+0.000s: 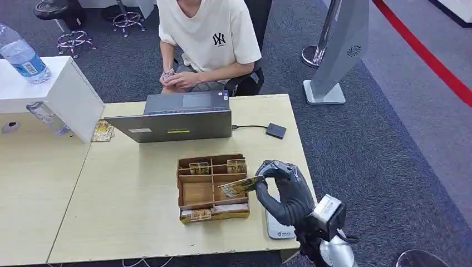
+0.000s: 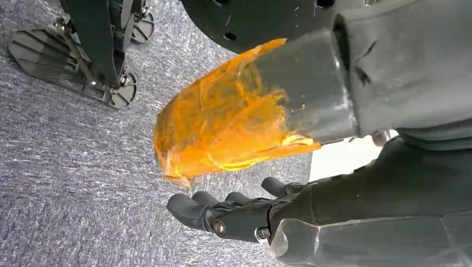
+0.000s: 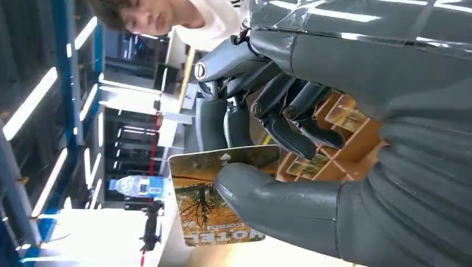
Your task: Pass the card to the sensor for recognition and then transmit it.
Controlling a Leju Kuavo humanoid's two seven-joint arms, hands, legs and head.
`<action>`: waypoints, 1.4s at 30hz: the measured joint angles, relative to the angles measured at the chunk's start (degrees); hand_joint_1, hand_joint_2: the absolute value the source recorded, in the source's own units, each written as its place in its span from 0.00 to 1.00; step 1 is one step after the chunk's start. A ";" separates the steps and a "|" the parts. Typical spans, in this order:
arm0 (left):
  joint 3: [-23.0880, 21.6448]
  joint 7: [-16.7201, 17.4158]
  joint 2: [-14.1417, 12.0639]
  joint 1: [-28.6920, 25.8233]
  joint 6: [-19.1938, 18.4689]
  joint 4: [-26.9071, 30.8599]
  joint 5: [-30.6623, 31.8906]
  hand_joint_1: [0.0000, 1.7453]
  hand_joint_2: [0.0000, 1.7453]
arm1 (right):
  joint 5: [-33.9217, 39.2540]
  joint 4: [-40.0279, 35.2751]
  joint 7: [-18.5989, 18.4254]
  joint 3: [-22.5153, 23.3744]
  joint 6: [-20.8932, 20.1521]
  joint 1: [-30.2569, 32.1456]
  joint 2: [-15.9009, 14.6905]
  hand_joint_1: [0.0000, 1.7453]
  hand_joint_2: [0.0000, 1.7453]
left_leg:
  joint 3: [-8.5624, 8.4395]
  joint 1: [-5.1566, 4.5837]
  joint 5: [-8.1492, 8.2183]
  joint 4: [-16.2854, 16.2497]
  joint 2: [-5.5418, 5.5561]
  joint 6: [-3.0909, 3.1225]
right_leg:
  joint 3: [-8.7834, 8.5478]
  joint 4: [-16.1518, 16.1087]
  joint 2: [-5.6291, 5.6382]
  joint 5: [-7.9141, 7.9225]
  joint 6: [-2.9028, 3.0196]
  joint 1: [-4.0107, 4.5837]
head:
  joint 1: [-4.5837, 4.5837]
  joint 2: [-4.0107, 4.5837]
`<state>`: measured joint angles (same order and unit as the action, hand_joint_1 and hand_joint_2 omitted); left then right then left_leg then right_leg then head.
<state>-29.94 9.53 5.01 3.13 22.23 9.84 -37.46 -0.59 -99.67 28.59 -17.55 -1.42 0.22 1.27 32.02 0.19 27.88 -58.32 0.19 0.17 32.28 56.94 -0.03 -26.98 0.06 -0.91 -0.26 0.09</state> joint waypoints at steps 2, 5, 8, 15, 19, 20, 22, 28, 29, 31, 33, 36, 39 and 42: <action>0.00 0.02 -0.02 0.01 -0.11 0.00 0.33 0.00 0.00 | -1.71 -0.17 0.28 0.04 0.37 -0.91 0.24 1.00 1.00 | -0.01 0.00 0.00 0.00 0.00 0.00 | 0.00 0.01 0.01 0.00 0.00 0.00 | 0.00 0.00; 0.00 0.20 -0.04 0.09 -0.61 0.00 1.11 0.00 0.00 | -5.88 -0.09 0.00 -0.57 2.28 -3.57 0.44 1.00 1.00 | -0.02 0.00 -0.02 0.00 -0.01 -0.01 | 0.00 0.02 0.02 0.01 0.00 0.00 | 0.02 0.00; 0.00 0.22 -0.11 0.14 -1.02 0.00 1.83 0.00 0.00 | -8.45 0.72 -1.24 -1.90 3.67 -7.00 0.59 1.00 1.00 | -0.02 0.00 -0.03 0.00 -0.05 -0.01 | -0.01 0.03 0.03 0.01 0.00 0.00 | 0.00 0.00; -0.79 1.29 -0.61 0.48 -2.51 0.00 3.91 0.00 0.00 | -23.71 8.49 -7.26 -5.90 14.81 -19.09 2.27 1.00 1.00 | -0.03 0.01 -0.06 0.00 -0.11 -0.03 | -0.01 0.05 0.10 0.06 0.05 0.00 | -0.02 0.00; -2.60 1.97 -1.07 0.85 -3.74 0.00 5.81 0.00 0.00 | -37.05 17.93 -11.91 -7.91 22.59 -27.20 4.19 1.00 1.00 | -0.04 0.01 -0.10 0.00 -0.11 -0.03 | -0.01 0.07 0.10 0.07 0.06 0.00 | 0.00 0.00; -3.13 2.10 -1.18 0.95 -3.89 0.00 6.14 0.00 0.00 | -39.37 20.34 -12.66 -8.35 23.83 -29.35 4.70 1.00 1.00 | -0.03 0.01 -0.11 0.00 -0.10 -0.03 | -0.01 0.08 0.09 0.07 0.06 0.00 | 0.00 0.00; -4.11 2.47 -1.44 1.06 -4.24 0.00 6.73 0.00 0.00 | -44.23 25.50 -14.47 -9.07 26.30 -32.98 5.90 1.00 1.00 | -0.04 0.01 -0.11 0.00 -0.10 -0.04 | 0.00 0.08 0.10 0.07 0.06 0.01 | 0.00 0.00; -6.40 2.67 -1.90 1.17 -4.81 0.00 7.65 0.00 0.00 | -58.04 39.81 -19.60 -11.08 33.35 -41.11 8.24 1.00 1.00 | -0.03 0.01 -0.11 0.00 -0.08 -0.04 | 0.00 0.08 0.09 0.06 0.06 0.00 | 0.00 0.00; -6.67 2.75 -1.97 1.20 -4.83 0.00 7.65 0.00 0.00 | -58.95 41.73 -19.89 -11.21 33.97 -42.03 8.55 1.00 1.00 | -0.03 0.01 -0.11 0.00 -0.08 -0.04 | 0.00 0.08 0.09 0.06 0.06 0.01 | 0.00 0.00; -7.17 2.91 -2.03 1.23 -4.85 0.00 7.65 0.00 0.00 | -61.99 45.19 -21.07 -11.34 35.94 -43.46 8.87 1.00 1.00 | -0.01 0.00 -0.11 0.00 -0.06 -0.04 | 0.00 0.07 0.07 0.06 0.06 0.00 | 0.00 0.00; -7.52 3.06 -2.08 1.24 -4.85 0.00 7.63 0.00 0.00 | -64.94 48.36 -22.32 -11.39 37.91 -44.81 9.14 1.00 1.00 | -0.01 0.00 -0.11 0.00 -0.07 -0.04 | 0.00 0.06 0.08 0.06 0.06 0.00 | 0.00 0.00; -8.04 3.10 -2.10 1.29 -4.85 0.00 7.58 0.00 0.00 | -69.47 52.13 -24.41 -11.45 39.93 -46.05 9.24 1.00 1.00 | -0.02 0.00 -0.11 -0.01 -0.06 -0.04 | 0.00 0.05 0.06 0.07 0.06 0.00 | -0.02 0.00; -8.59 3.13 -2.14 1.28 -4.85 -0.02 7.28 0.00 0.00 | -73.45 53.66 -26.27 -11.37 40.79 -46.14 9.22 1.00 1.00 | -0.02 0.00 -0.11 -0.01 -0.06 -0.04 | 0.00 0.05 0.06 0.07 0.06 0.00 | -0.02 0.00; -8.74 3.15 -2.23 1.28 -4.85 -0.02 6.93 0.00 0.00 | -77.03 54.29 -27.76 -10.73 40.83 -46.09 9.16 1.00 1.00 | -0.03 0.00 -0.11 -0.02 -0.07 -0.04 | 0.01 0.05 0.08 0.07 0.06 0.00 | 0.00 0.00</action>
<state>-38.69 12.68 2.78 4.41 17.38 9.81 -30.53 -77.62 -45.37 0.83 -28.28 39.41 -45.87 10.43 31.99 0.19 27.77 -58.33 0.12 0.13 32.30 56.99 0.06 -26.91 0.12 -0.90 -0.26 0.09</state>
